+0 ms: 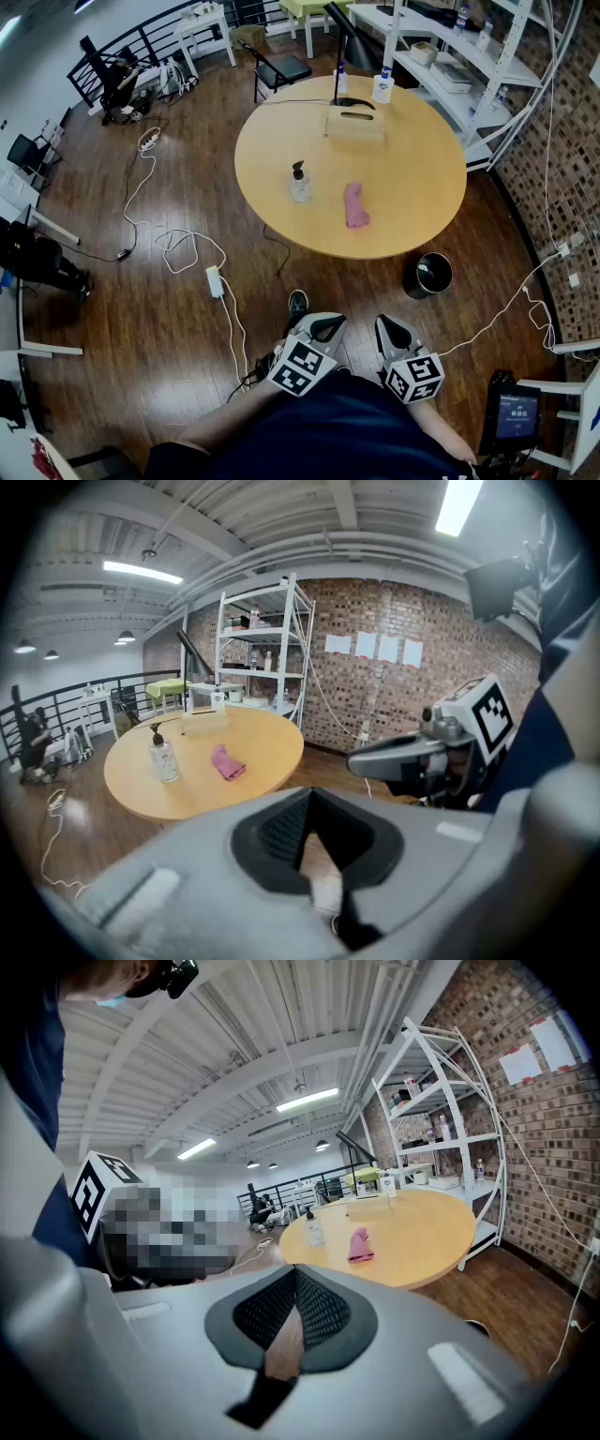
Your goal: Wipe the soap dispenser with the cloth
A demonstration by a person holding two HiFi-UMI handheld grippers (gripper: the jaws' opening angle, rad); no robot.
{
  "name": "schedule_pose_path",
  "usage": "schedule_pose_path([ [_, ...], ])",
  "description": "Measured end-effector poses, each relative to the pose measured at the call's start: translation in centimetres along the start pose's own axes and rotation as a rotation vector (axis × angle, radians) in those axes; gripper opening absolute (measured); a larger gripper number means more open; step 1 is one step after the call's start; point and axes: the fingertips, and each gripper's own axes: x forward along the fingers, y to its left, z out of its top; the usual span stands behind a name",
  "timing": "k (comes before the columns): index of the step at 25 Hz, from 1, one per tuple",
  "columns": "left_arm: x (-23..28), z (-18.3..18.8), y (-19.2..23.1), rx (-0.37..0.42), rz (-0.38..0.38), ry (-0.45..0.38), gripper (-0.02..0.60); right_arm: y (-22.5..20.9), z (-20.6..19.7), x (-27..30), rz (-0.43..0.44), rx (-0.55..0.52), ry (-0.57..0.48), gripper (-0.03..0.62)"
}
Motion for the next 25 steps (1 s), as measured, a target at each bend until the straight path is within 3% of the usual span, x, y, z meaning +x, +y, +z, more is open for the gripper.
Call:
schedule_pose_path([
  [5,2.5,1.2,7.6,-0.005,-0.02,-0.003,0.003,-1.8,2.2,7.0,-0.054,0.008,0.006,0.01],
  [10,3.7,5.3,14.8,0.02,-0.083,-0.066,0.003,-1.1,6.2,14.8,-0.023,0.021,0.025,0.009],
  [13,3.8,6.9,19.7,0.044,-0.089,-0.08,0.003,-1.7,9.0,18.8,-0.047,0.035,0.018,0.011],
  [16,4.4,6.4,25.3,0.086,-0.034,-0.052,0.017,-4.7,11.5,21.9,-0.119,0.074,-0.009,0.014],
  [18,4.9,5.6,29.2,0.079,0.027,-0.019,0.087,-7.6,12.0,23.6,-0.171,0.084,0.026,0.07],
  [22,5.5,3.3,35.4,0.013,0.162,0.057,0.189,-12.6,8.4,27.4,-0.222,0.055,0.214,0.128],
  [25,7.1,2.1,37.8,0.001,0.198,0.102,0.263,-15.3,4.5,31.3,-0.226,0.069,0.34,0.168],
])
